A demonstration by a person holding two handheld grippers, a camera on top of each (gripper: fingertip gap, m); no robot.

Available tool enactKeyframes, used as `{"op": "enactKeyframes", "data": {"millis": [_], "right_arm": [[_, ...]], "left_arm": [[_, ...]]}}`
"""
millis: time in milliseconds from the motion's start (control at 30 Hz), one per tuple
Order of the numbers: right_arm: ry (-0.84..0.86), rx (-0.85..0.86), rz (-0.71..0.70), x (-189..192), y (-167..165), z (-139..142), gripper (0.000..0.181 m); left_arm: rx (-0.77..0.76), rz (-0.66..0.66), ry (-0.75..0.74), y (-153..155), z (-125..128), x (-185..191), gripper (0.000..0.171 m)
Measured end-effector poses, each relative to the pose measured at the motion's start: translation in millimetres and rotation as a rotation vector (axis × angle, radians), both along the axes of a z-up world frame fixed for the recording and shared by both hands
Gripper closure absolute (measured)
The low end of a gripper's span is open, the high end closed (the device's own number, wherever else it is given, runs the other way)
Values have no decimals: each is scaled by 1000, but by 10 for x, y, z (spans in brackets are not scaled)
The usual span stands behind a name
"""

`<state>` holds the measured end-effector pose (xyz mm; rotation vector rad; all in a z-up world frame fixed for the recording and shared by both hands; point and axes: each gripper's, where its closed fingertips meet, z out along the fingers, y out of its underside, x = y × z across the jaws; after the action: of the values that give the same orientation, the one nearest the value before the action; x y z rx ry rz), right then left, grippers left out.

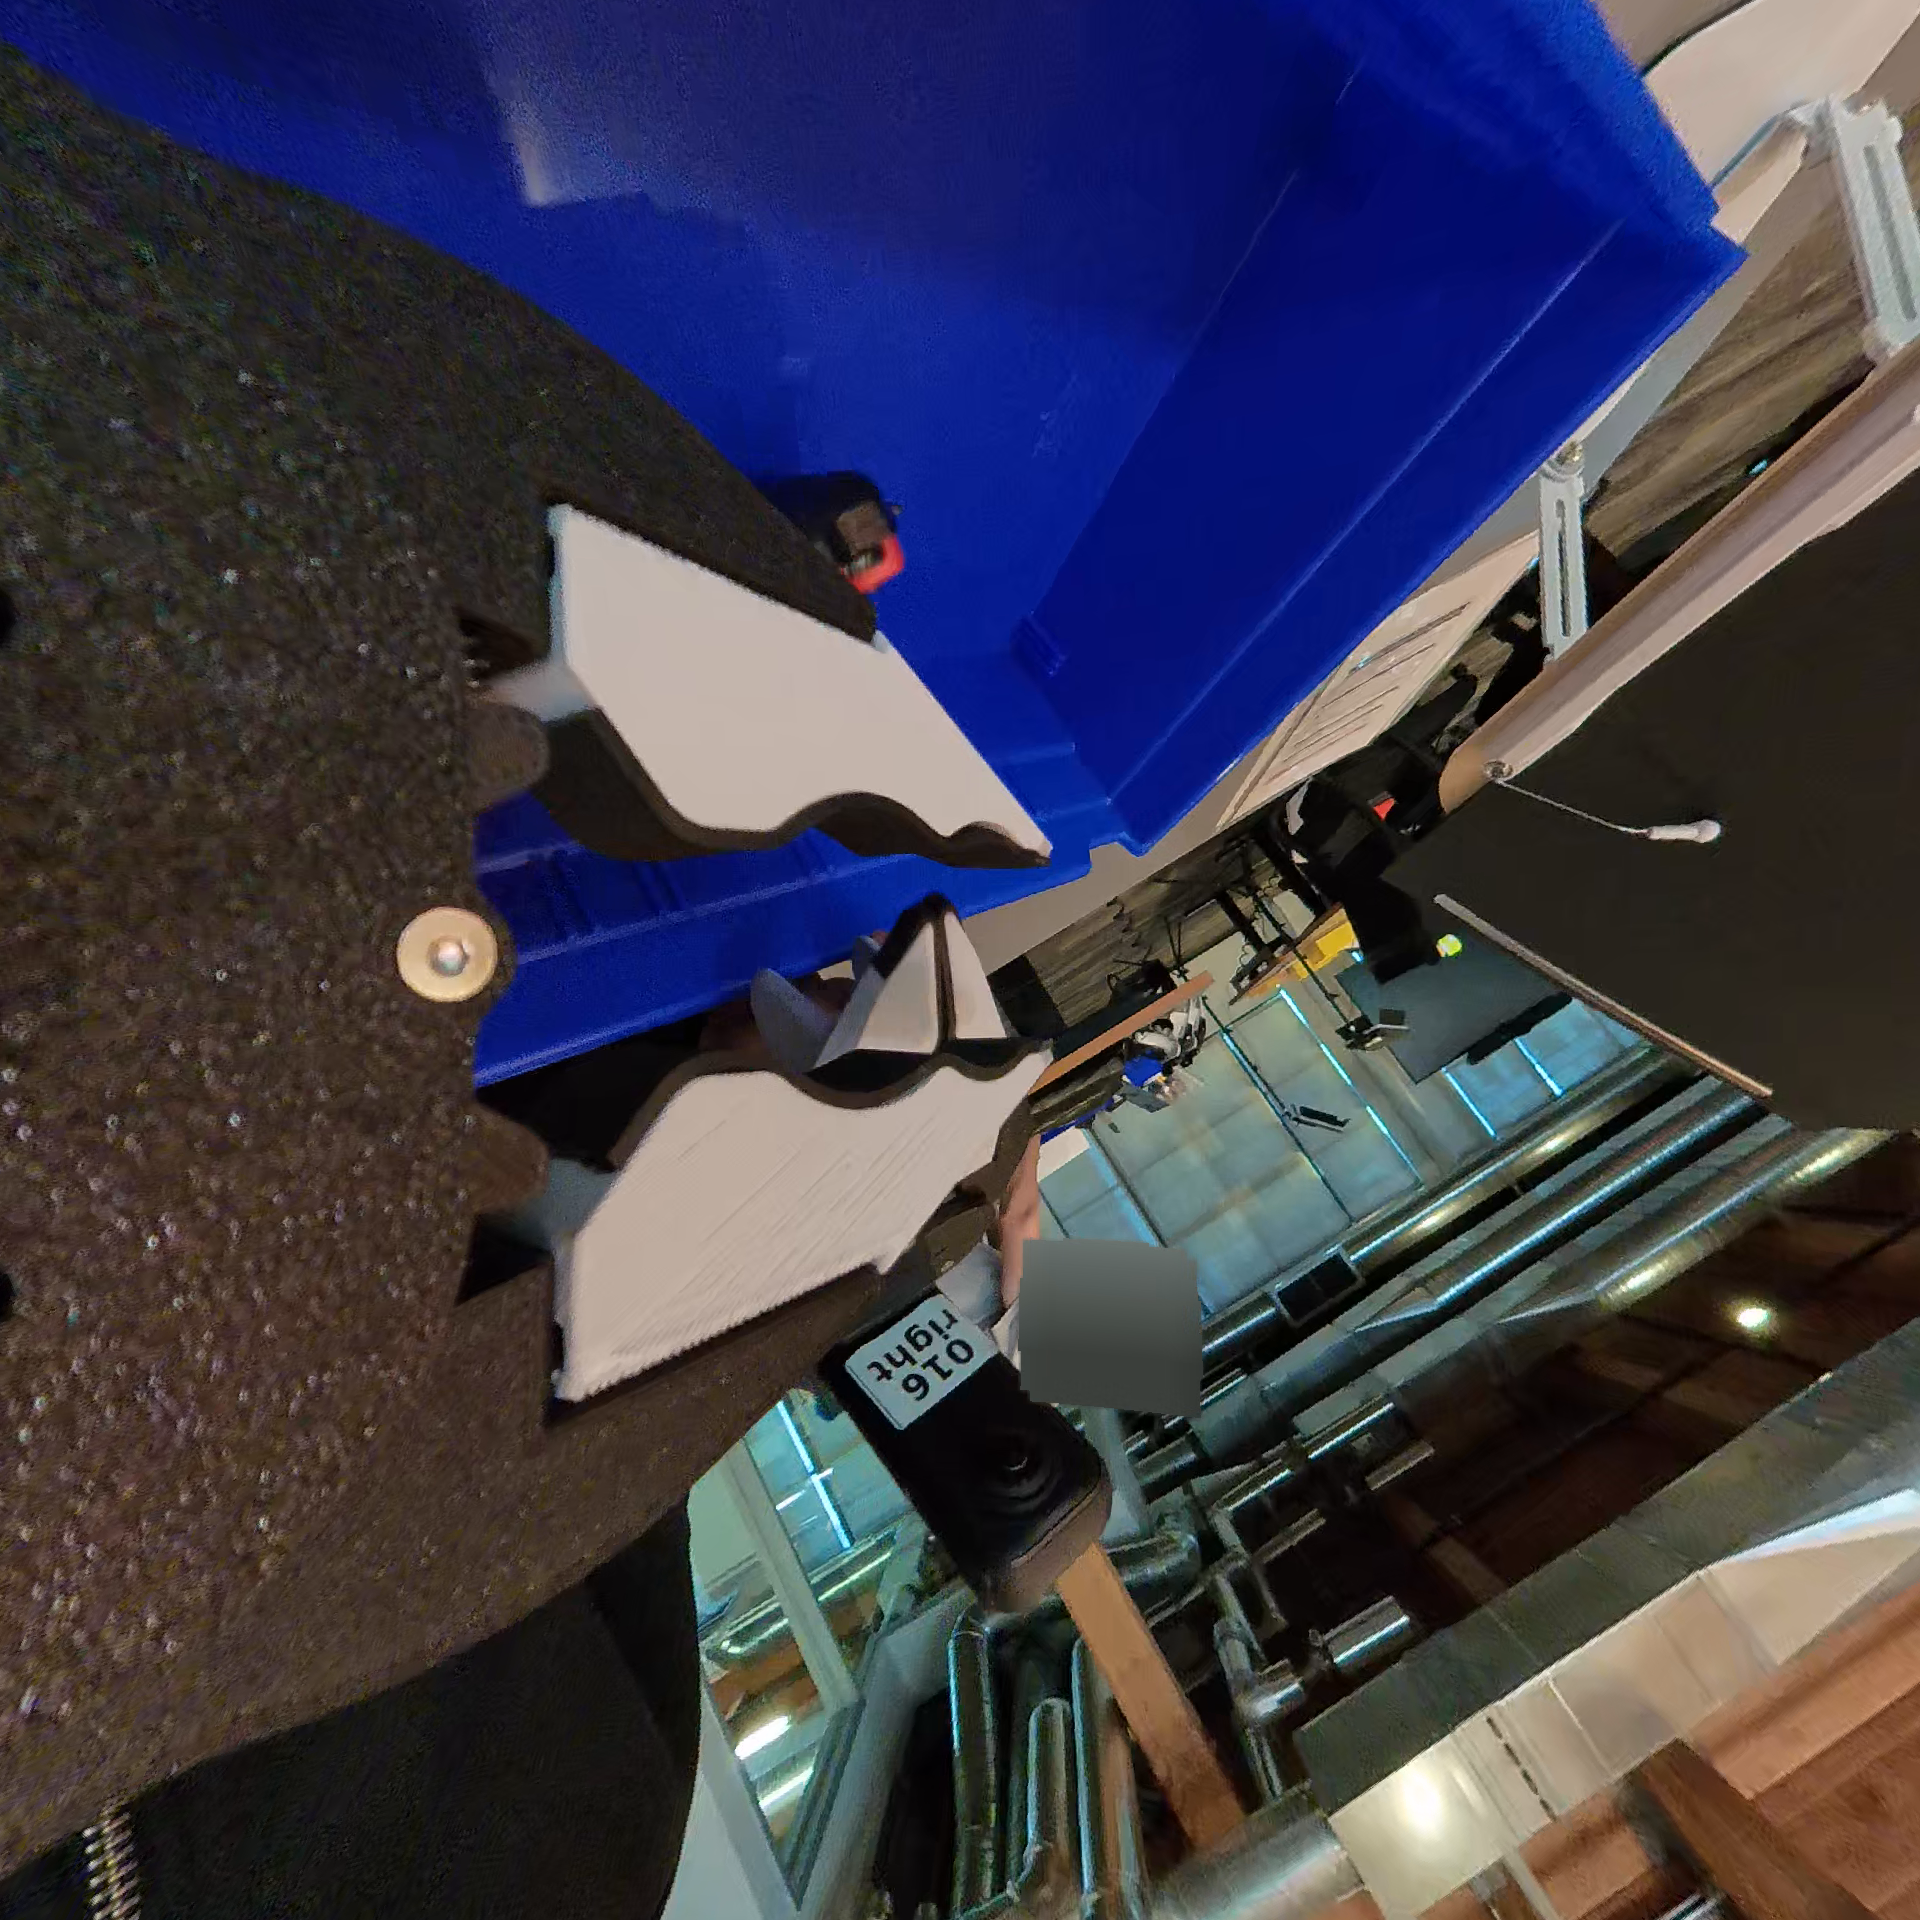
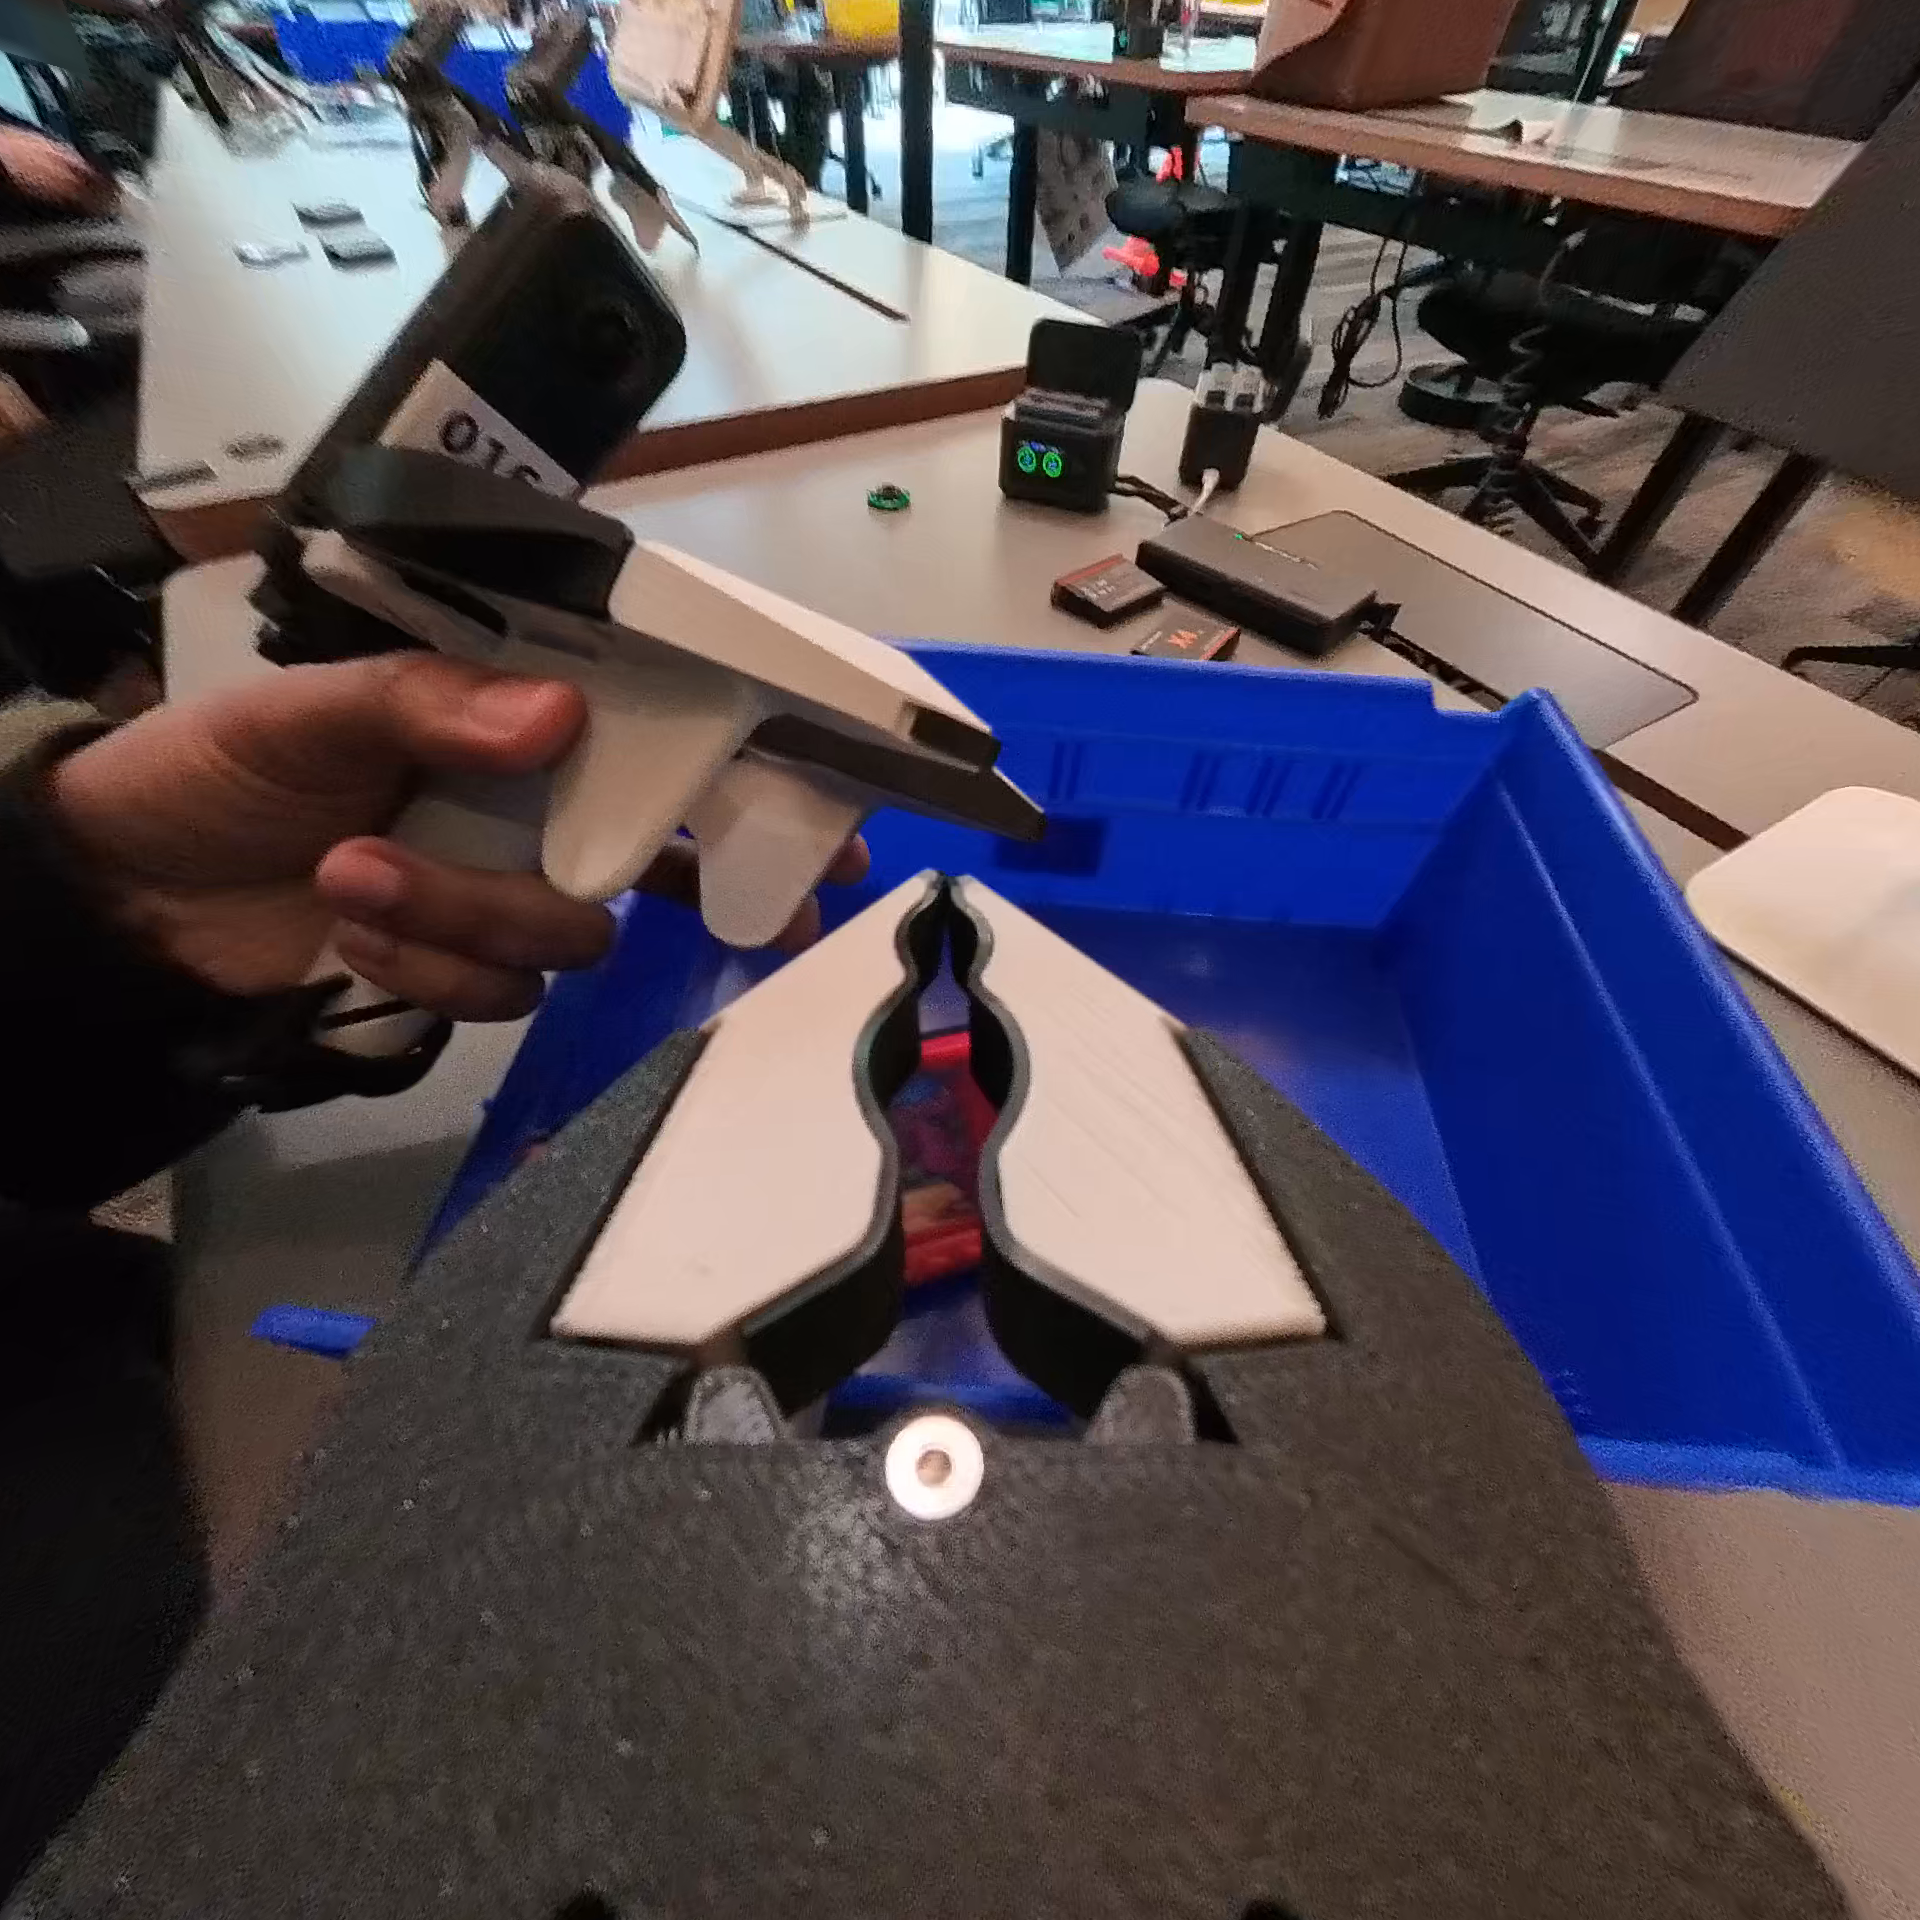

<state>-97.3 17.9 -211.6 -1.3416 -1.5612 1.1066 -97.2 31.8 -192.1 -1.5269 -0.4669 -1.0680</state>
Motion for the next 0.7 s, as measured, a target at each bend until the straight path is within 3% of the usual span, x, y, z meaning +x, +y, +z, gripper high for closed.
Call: {"op": "enactKeyframes", "data": {"millis": [133,333,433,567,700], "right_arm": [[18,40,-29,58,114,36,181],[-19,281,-24,78,199,-30,181],[-157,365,254,118,-77,-159,179],[-325,432,638,140,-219,-227,156],[-598,375,901,105,-187,-465,128]], "left_arm": [[6,19,65,-102,54,-126,139],[-59,178,352,-341,50,-467,139],[-101,249,487,-424,25,-591,139],[-112,267,567,-475,5,-581,139],[-99,274,565,-516,-11,-533,139]]}}
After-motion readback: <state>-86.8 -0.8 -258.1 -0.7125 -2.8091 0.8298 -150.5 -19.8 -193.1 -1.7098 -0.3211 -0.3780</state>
